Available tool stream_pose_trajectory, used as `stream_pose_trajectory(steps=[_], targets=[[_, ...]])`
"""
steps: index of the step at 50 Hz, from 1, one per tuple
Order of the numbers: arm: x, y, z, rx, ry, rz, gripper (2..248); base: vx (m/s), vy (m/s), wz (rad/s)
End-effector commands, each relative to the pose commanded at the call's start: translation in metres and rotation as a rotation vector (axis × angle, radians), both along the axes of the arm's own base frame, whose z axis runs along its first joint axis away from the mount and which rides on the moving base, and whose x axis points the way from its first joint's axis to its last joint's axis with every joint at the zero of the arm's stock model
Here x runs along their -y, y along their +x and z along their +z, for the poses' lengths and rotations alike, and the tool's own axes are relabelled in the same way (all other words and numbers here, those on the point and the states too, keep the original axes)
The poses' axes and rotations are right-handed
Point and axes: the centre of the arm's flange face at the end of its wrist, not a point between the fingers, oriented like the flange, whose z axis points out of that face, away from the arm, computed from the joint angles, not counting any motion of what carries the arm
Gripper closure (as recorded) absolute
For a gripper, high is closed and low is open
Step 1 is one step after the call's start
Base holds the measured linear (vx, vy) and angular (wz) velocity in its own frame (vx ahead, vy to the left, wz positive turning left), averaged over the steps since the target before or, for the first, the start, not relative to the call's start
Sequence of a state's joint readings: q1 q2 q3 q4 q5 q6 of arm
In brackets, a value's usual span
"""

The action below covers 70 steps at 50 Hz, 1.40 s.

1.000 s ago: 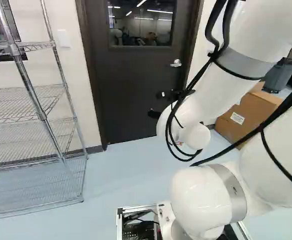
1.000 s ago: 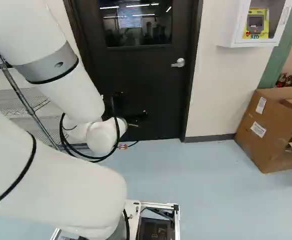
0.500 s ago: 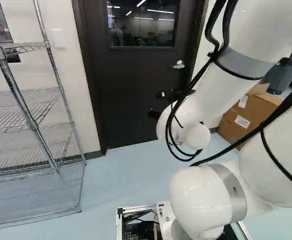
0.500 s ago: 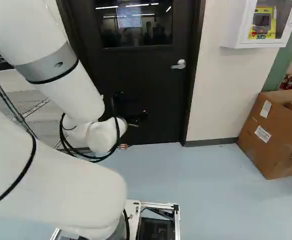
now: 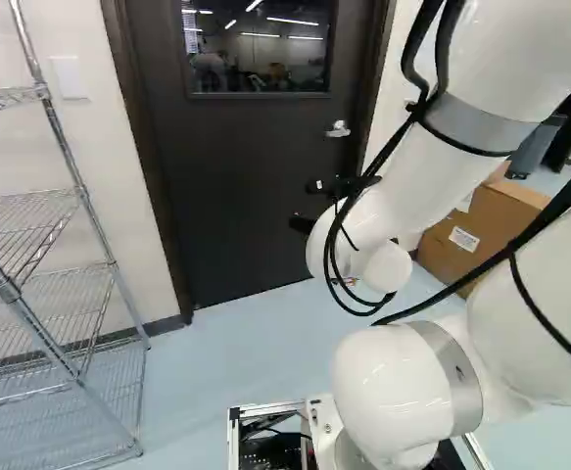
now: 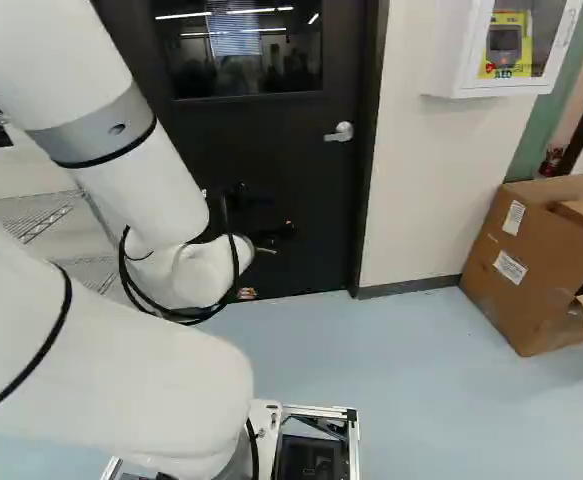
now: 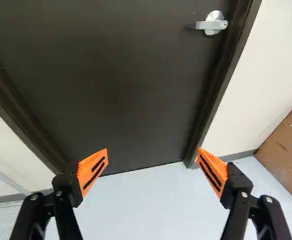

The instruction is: Open the door and move inside

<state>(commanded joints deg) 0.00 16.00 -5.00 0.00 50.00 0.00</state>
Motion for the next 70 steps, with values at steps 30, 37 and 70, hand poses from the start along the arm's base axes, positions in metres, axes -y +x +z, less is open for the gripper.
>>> stream_pose_trajectory(steps=[30,37,70], targets=[[0.0,0.0,0.0,0.0,0.0,0.0,3,0.147,-0.037,-0.197],[0.0,0.0,0.0,0.0,0.0,0.0,3,0.124,0.0,-0.015],[0.0,0.0,0.0,0.0,0.0,0.0,3,0.144,0.001,-0.015]])
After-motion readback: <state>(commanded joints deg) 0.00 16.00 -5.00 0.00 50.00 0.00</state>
